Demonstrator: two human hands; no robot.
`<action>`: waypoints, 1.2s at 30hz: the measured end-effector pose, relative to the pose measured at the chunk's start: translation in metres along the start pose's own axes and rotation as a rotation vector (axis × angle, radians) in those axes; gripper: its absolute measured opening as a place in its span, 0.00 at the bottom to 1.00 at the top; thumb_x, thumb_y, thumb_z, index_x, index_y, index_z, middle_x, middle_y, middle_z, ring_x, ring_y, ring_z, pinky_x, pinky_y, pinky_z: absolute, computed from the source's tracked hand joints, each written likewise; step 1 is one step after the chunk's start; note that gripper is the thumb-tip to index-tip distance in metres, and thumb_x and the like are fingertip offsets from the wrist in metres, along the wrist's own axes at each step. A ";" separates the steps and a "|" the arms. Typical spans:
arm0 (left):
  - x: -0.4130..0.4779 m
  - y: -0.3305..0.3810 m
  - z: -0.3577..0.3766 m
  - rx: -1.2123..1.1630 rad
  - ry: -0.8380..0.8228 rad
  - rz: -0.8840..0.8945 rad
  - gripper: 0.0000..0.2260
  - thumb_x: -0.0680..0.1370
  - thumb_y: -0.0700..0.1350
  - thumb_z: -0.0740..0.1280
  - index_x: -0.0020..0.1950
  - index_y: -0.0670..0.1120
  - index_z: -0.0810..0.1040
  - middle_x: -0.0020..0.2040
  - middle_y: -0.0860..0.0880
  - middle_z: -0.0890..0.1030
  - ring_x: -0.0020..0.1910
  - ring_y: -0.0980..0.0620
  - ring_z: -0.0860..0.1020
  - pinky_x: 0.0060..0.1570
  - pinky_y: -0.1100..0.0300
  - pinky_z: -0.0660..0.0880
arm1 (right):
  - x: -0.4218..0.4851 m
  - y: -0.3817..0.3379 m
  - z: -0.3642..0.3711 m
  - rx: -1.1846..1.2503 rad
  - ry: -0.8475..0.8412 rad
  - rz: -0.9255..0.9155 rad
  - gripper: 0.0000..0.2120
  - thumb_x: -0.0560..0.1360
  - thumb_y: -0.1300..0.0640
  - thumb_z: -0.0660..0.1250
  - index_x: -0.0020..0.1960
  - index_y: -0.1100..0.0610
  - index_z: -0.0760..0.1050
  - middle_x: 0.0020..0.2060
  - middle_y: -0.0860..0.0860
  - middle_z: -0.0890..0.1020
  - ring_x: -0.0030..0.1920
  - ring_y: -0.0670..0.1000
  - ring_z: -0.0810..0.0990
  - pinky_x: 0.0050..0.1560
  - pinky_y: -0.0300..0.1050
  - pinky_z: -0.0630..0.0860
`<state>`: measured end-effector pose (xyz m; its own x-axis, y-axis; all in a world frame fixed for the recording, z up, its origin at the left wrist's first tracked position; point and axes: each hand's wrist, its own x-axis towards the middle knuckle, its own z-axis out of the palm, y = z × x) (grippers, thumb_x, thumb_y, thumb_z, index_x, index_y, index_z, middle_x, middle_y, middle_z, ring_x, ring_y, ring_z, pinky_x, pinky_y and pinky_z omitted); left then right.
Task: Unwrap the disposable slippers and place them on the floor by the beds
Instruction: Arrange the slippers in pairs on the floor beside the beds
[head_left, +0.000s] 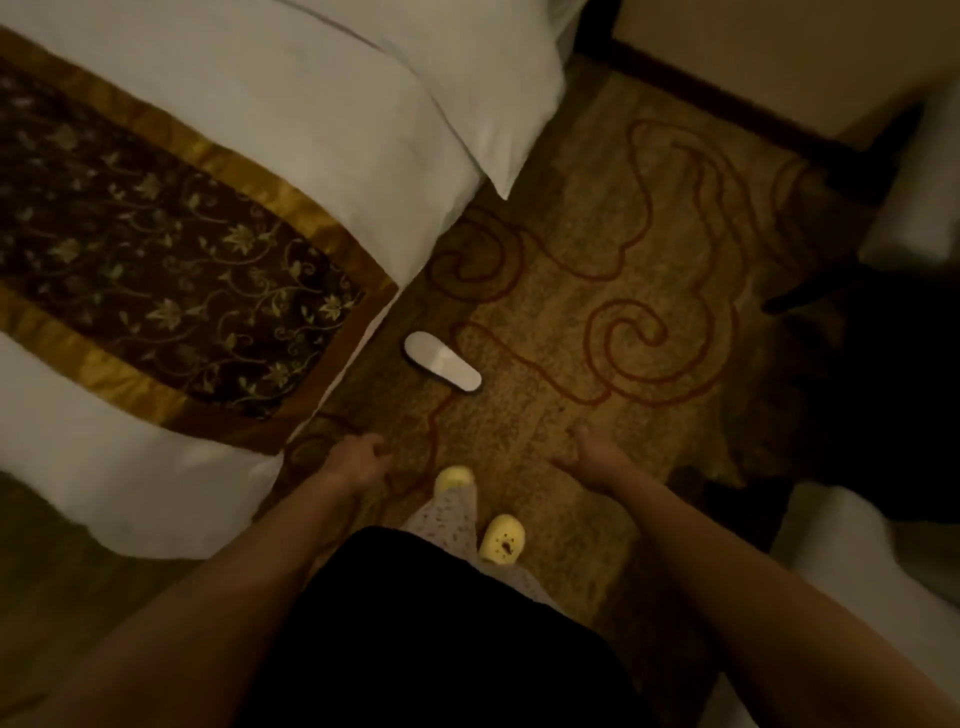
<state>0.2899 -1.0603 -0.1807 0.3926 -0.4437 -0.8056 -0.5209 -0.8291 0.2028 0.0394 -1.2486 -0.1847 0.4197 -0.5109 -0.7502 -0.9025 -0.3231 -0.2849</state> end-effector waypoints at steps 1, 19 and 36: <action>0.003 -0.002 -0.002 -0.023 0.003 -0.018 0.20 0.79 0.49 0.60 0.69 0.41 0.70 0.69 0.40 0.72 0.68 0.41 0.69 0.68 0.53 0.66 | 0.011 -0.002 -0.006 -0.011 -0.020 -0.026 0.32 0.75 0.43 0.63 0.71 0.61 0.60 0.70 0.61 0.67 0.68 0.60 0.67 0.67 0.52 0.66; 0.084 0.086 -0.048 -0.334 0.060 -0.184 0.16 0.80 0.48 0.57 0.61 0.40 0.74 0.62 0.39 0.76 0.60 0.41 0.74 0.59 0.51 0.72 | 0.186 -0.035 -0.149 -0.311 -0.160 -0.272 0.30 0.75 0.43 0.62 0.69 0.62 0.63 0.66 0.62 0.72 0.64 0.61 0.71 0.63 0.52 0.68; 0.214 0.157 0.029 -0.696 0.267 -0.333 0.18 0.79 0.49 0.60 0.65 0.43 0.74 0.67 0.41 0.74 0.65 0.42 0.72 0.65 0.57 0.65 | 0.369 -0.049 -0.139 -0.505 -0.258 -0.490 0.28 0.76 0.40 0.58 0.63 0.62 0.68 0.61 0.61 0.75 0.59 0.59 0.74 0.54 0.49 0.71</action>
<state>0.2700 -1.2758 -0.3371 0.6567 -0.1296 -0.7430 0.2110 -0.9142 0.3460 0.2516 -1.5324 -0.3643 0.6697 -0.0314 -0.7420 -0.4377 -0.8238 -0.3601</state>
